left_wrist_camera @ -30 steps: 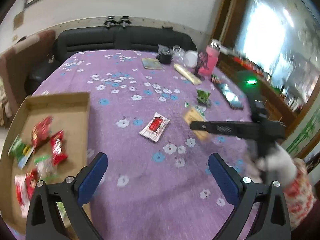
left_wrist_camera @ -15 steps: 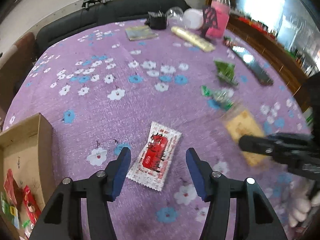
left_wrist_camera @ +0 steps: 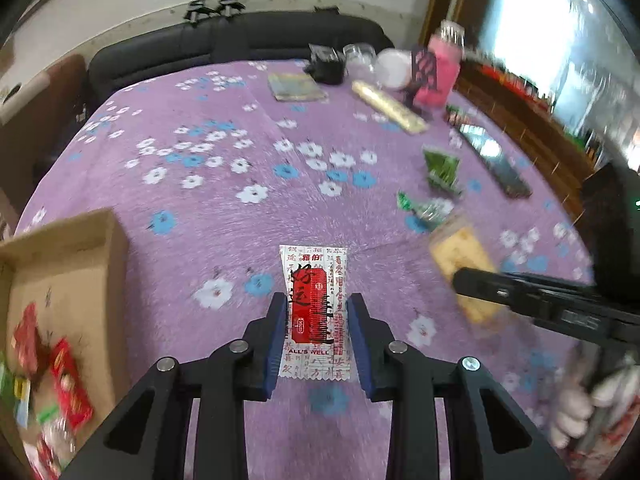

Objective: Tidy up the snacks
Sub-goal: 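Grasp the red-and-white sachet with the left gripper while the right holds the yellow bar, then carry the sachet and yellow bar into the box and open both grippers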

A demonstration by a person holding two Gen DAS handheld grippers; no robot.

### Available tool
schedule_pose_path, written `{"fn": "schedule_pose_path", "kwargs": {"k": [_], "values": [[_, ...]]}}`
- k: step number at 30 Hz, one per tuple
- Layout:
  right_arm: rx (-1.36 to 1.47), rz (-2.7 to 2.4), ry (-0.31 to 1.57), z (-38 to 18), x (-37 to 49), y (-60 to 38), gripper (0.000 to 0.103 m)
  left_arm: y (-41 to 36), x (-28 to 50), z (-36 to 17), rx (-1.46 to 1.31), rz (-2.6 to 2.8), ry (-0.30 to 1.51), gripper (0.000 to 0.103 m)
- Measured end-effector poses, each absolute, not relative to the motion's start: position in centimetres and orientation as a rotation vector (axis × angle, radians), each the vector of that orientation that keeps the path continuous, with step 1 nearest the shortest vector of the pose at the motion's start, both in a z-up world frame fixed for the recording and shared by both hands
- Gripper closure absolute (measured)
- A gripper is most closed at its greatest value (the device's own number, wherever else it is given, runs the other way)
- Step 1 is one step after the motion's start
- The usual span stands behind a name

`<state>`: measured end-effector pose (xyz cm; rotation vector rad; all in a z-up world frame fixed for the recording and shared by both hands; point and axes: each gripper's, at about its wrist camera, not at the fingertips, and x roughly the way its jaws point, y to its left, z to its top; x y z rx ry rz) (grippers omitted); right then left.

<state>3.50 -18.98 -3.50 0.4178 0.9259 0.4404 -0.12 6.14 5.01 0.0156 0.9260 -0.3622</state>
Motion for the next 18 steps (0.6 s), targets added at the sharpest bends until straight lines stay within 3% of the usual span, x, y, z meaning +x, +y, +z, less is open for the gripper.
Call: {"fn": "schedule_pose_path", "kwargs": {"k": [10, 18], "values": [[0.387, 0.469, 0.903, -3.1, 2.7, -17.1, 0.094, 16.1, -7.8, 9.0, -0.130, -0.218, 0.795, 0.071], [0.332, 0.578, 0.898, -0.4, 1.1, -10.7, 0.094, 23.1, -9.7, 7.9, -0.212, -0.092, 0.790, 0.071]]}}
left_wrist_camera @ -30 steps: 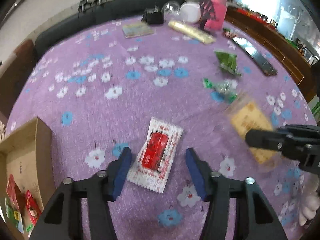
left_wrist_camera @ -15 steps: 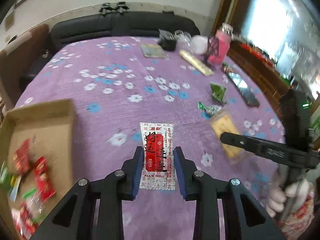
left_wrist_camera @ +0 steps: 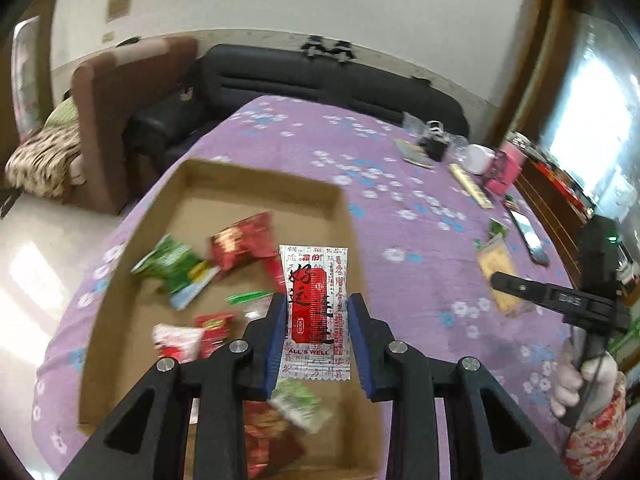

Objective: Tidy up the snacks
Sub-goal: 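Carry the sachet and yellow bar into the box and open both grippers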

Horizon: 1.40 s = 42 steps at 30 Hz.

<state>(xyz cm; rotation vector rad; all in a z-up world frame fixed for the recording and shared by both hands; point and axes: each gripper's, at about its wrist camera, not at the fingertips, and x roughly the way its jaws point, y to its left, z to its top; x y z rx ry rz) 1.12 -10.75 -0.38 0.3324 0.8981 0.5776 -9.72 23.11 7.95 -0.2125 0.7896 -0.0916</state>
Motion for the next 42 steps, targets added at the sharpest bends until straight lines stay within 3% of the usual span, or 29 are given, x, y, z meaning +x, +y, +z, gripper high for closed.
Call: {"fn": "schedule_pose_path", "kwargs": {"k": [17, 29, 34, 42], "values": [[0.036, 0.734, 0.948, 1.1, 1.1, 8.1, 0.094, 25.3, -9.3, 3.3, -0.313, -0.101, 0.864, 0.070], [-0.004, 0.670, 0.990, -1.6, 2.2, 10.8, 0.092, 27.0, -12.2, 5.3, -0.367, -0.092, 0.776, 0.040], [0.029, 0.658, 0.915, 0.5, 1.4, 9.2, 0.071, 26.8, -13.1, 6.3, -0.340, -0.080, 0.749, 0.038], [0.076, 0.602, 0.846, 2.5, 0.7, 4.7, 0.069, 24.8, -13.8, 7.3, -0.296, -0.093, 0.741, 0.034]]}}
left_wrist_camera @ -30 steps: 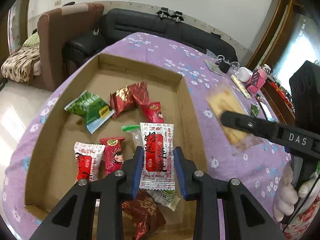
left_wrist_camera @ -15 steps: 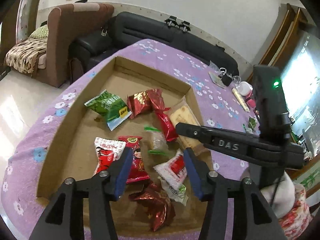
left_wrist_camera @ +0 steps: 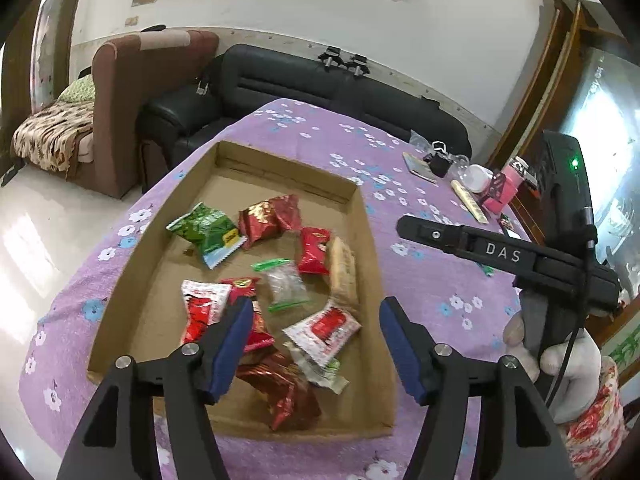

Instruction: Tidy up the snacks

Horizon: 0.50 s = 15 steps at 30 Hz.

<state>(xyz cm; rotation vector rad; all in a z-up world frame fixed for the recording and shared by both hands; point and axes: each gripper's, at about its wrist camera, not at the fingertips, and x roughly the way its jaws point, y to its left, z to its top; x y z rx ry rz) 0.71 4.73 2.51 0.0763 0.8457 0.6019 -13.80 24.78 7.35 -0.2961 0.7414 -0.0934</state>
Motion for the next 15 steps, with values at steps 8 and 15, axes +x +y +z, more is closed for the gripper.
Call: {"fn": "schedule_pose_path", "kwargs": {"k": [8, 15], "values": [[0.125, 0.526, 0.845, 1.9, 0.0, -1.4, 0.063, 20.0, -14.7, 9.1, -0.088, 0.020, 0.691, 0.005], [0.162, 0.453, 0.857, 0.8, -0.6, -6.7, 0.063, 15.1, -15.3, 9.6, 0.088, 0.029, 0.648, 0.002]]}}
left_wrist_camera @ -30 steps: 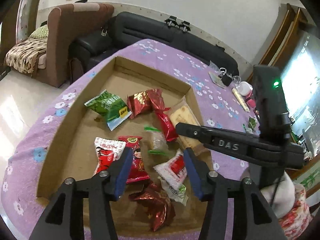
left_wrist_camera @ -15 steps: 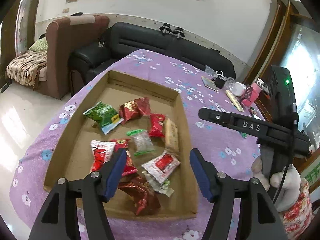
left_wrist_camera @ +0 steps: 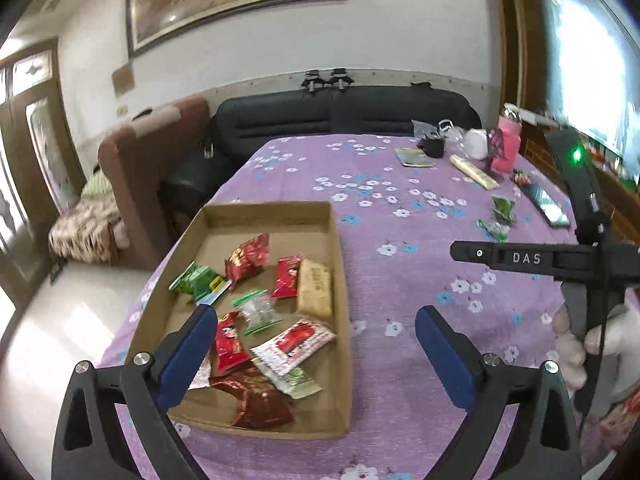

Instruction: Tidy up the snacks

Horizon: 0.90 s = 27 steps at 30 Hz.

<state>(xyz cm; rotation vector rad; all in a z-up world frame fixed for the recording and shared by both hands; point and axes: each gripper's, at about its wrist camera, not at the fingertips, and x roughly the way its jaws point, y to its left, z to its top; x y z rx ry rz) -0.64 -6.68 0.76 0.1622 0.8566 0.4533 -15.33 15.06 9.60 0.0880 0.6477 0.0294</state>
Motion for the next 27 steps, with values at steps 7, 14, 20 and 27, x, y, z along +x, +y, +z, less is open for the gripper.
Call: {"fn": "schedule_pose_path", "kwargs": {"k": [7, 14, 20, 27], "values": [[0.163, 0.419, 0.858, 0.1, -1.5, -9.3, 0.062, 12.6, -15.1, 9.2, 0.128, -0.012, 0.671, 0.002], [0.111, 0.417, 0.845, -0.1, -2.9, -9.1, 0.058, 11.7, -15.2, 8.9, 0.123, -0.022, 0.692, 0.002], [0.038, 0.425, 0.842, -0.3, -4.1, -7.6, 0.056, 11.8, -15.0, 8.4, 0.115, -0.020, 0.710, 0.002], [-0.013, 0.433, 0.847, -0.6, -4.8, -6.4, 0.055, 12.3, -15.0, 8.1, 0.100, -0.017, 0.724, 0.002]]}}
